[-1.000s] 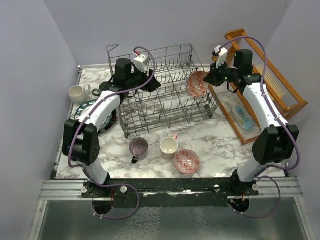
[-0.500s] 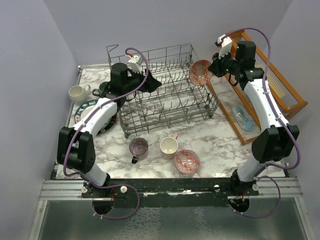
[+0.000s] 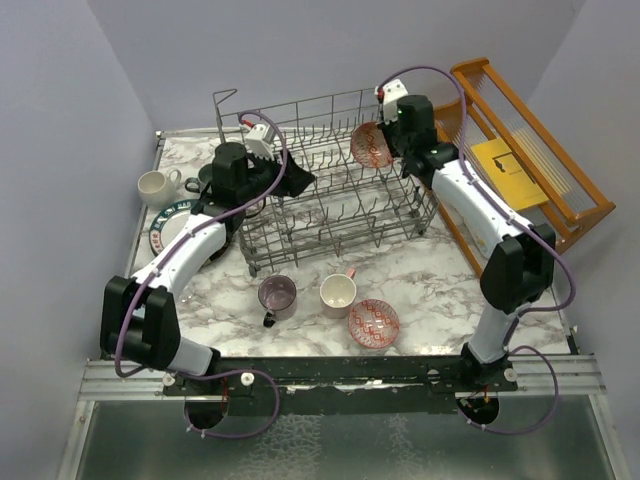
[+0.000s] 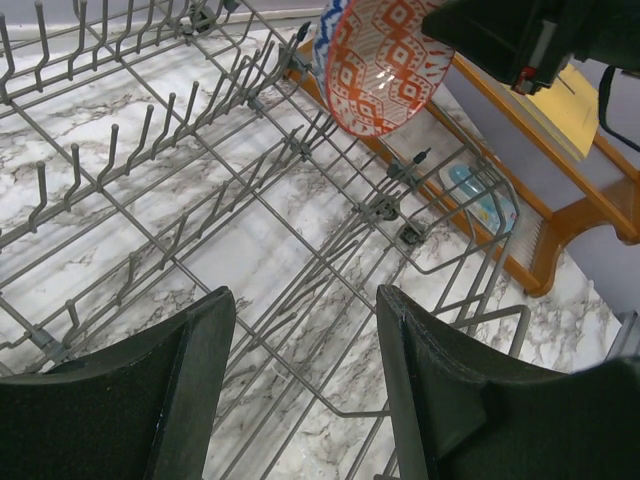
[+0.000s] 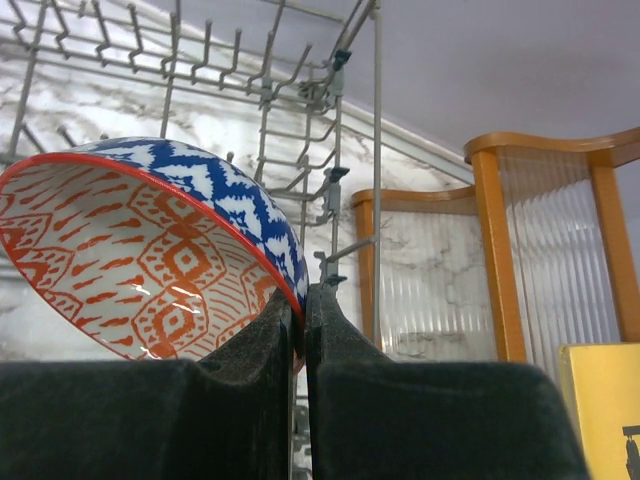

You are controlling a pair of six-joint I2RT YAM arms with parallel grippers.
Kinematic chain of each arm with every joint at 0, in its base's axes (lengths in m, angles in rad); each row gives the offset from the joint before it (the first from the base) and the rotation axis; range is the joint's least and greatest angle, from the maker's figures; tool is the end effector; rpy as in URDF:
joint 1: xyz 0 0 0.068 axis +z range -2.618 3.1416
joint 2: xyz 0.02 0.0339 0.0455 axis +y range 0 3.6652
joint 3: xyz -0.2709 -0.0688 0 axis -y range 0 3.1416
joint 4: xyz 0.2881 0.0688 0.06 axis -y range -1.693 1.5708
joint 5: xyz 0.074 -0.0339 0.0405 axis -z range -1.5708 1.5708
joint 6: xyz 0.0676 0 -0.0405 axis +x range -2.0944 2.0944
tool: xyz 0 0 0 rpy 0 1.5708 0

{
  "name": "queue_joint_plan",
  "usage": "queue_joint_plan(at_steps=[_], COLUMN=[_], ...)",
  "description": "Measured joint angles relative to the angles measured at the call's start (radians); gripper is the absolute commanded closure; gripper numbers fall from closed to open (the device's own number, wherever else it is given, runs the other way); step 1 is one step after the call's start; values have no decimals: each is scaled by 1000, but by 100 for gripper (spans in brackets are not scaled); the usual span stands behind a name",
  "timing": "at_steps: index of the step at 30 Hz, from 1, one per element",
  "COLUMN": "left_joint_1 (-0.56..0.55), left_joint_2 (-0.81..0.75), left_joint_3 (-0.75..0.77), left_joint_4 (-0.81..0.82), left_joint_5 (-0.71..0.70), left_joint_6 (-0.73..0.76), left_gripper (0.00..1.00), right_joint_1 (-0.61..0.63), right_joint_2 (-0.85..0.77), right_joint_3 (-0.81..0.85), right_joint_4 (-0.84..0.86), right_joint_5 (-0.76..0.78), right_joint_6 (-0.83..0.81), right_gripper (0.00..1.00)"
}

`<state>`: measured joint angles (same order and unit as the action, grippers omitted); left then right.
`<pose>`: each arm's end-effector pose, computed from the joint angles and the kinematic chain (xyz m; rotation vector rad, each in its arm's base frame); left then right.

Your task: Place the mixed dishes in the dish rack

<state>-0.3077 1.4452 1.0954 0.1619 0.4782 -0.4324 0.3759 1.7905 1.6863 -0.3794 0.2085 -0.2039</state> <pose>0.3803 -0.1535 0.3149 0.2505 1.8200 -0.9484 0.4664 0.1690 0.3424 -0.4597 1.9924 -0.1068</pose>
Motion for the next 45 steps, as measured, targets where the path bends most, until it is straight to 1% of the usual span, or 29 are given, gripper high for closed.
queue_joint_plan(at_steps=[3,5,10,14,19,20,21,25,28,36,39,40,41,42,45], left_joint_1=[0,0,0,0,-12,-13,-29,-113,-160,-175,-175,-175,-175,-177,-182], left_joint_2=[-26,-48,-68,-26,125,133,193,323,356,443,473,481,488,494,507], left_joint_3=[-28,-48,-66,-41,40,45,87,249,306,449,483,491,497,502,518], left_joint_4=[-1,-4,5,64,219,240,245,175,142,91,64,54,43,37,22], left_joint_5=[-13,-23,-34,-18,-17,-27,-40,-171,-243,-343,-380,-391,-396,-399,-399], left_joint_6=[5,9,16,-7,-114,-141,-150,-161,-161,-161,-161,-160,-160,-161,-158], left_gripper=[39,39,39,38,35,35,35,35,34,36,41,45,52,56,88], right_joint_1=[47,58,62,61,62,62,62,62,62,62,62,62,62,62,62], right_joint_2=[36,64,122,116,72,63,53,26,11,4,2,0,-1,-3,-3], right_joint_3=[0,8,27,27,27,27,27,27,27,27,26,26,26,26,26], right_joint_4=[63,94,140,139,101,92,85,63,45,19,10,8,5,4,-6], right_joint_5=[121,188,285,267,188,175,161,119,90,21,4,0,-5,-13,-32], right_joint_6=[-5,-16,-50,-41,7,16,25,52,69,100,106,106,107,110,119], right_gripper=[99,99,99,99,99,99,99,99,99,99,99,99,99,99,99])
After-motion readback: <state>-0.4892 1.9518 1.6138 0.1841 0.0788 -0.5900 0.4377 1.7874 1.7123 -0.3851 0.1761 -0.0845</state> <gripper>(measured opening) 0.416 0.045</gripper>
